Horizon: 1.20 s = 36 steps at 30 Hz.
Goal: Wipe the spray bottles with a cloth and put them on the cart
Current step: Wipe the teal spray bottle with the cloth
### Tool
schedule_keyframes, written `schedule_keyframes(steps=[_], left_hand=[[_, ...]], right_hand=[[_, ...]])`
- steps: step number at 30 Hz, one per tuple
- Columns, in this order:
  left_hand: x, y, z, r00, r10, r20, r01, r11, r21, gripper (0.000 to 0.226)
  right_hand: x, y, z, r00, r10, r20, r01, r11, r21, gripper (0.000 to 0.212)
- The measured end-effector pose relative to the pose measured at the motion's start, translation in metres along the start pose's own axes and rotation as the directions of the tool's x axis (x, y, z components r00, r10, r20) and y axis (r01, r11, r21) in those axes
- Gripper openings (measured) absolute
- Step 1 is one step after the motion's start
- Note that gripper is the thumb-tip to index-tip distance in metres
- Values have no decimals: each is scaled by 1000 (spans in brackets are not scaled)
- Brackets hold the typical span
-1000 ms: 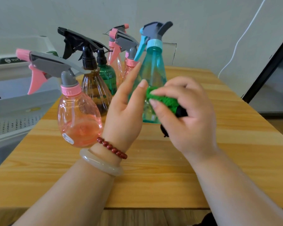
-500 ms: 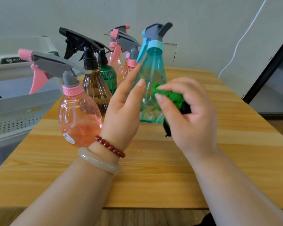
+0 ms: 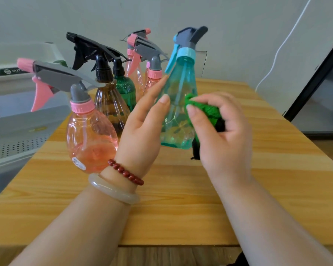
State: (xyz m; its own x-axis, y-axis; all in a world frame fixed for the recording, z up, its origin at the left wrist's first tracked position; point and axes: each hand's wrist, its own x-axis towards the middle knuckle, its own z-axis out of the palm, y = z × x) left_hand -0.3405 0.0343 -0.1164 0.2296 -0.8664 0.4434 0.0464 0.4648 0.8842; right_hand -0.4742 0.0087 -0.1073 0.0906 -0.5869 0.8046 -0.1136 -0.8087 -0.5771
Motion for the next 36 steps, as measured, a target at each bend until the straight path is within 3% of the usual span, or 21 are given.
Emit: schedule_keyframes(steps=[2,5,7,11,14,17,20,23,25,27,30,33,36], left_hand=[[-2,-1,2,1000,2,20,-2,1000,22,62],[-4,0,5,1000,-8,-29,8,1000,-11,58],[-4,4,7,996,-32,-79,26,997,-70,51],[-4,8,13,984,116,-135,-102,989,103,28],[-4,5,14,976,165,-143,-134,970,203,39],[-5,1,17,989,142,-29,-131,962,239,57],[-5,3,17,989,137,-55,-125,975,182,55],[1,5,8,982,126,-138,-110,987,119,53],[2,4,4,984,97,-150,-94,995,29,55],[1,5,3,988,73,-135,-75,997,-12,56],[-2,3,5,991,106,-77,-101,993,62,47],[-7,4,13,992,122,-14,-119,983,139,41],[-7,2,14,993,112,-31,-106,984,143,43]], right_hand=[[3,-3,2,969,244,-31,-234,954,190,11],[2,-10,6,880,467,86,-447,755,480,14],[0,-13,9,856,499,136,-485,683,547,12],[0,-16,11,870,487,73,-453,732,509,14],[4,-14,9,860,511,17,-455,749,482,13],[6,-11,6,839,543,15,-478,724,498,12],[3,-12,5,909,415,39,-398,835,379,12],[-3,-12,3,993,62,103,-74,991,112,10],[-5,-11,3,973,-139,184,146,989,-25,10],[-4,-11,5,949,-238,206,265,957,-116,12],[4,-11,5,973,-211,92,227,951,-211,16],[13,-7,0,995,-40,-87,24,984,-179,11],[11,-3,-3,997,3,-78,-13,992,-123,11]])
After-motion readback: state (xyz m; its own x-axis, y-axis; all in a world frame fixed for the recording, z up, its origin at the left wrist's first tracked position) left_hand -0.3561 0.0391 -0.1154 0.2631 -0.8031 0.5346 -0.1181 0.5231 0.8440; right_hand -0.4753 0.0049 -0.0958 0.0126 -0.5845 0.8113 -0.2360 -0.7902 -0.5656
